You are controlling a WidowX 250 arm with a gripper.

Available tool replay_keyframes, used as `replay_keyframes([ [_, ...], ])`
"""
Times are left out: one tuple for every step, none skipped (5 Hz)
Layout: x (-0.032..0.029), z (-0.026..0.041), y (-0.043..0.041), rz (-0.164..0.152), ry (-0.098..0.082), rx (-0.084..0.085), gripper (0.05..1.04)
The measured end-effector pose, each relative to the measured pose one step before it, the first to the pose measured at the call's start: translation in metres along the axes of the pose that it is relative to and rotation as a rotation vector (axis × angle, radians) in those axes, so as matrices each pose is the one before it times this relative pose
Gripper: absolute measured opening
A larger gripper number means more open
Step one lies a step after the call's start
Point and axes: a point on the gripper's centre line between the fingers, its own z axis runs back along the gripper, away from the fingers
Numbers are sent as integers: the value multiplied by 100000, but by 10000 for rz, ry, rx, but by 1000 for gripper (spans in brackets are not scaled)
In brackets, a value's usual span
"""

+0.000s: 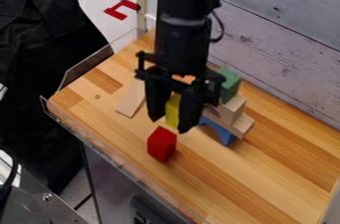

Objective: Put the yellow cube next to the red cube

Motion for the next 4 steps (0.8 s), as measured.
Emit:
replay_keyframes([
  [-95, -1415, -336, -125, 253, -111, 549],
  [-549, -2028, -839, -195, 447, 78, 549],
  [422, -1069, -843, -338, 6, 142, 549],
  [515, -484, -257, -83, -156, -23, 550],
])
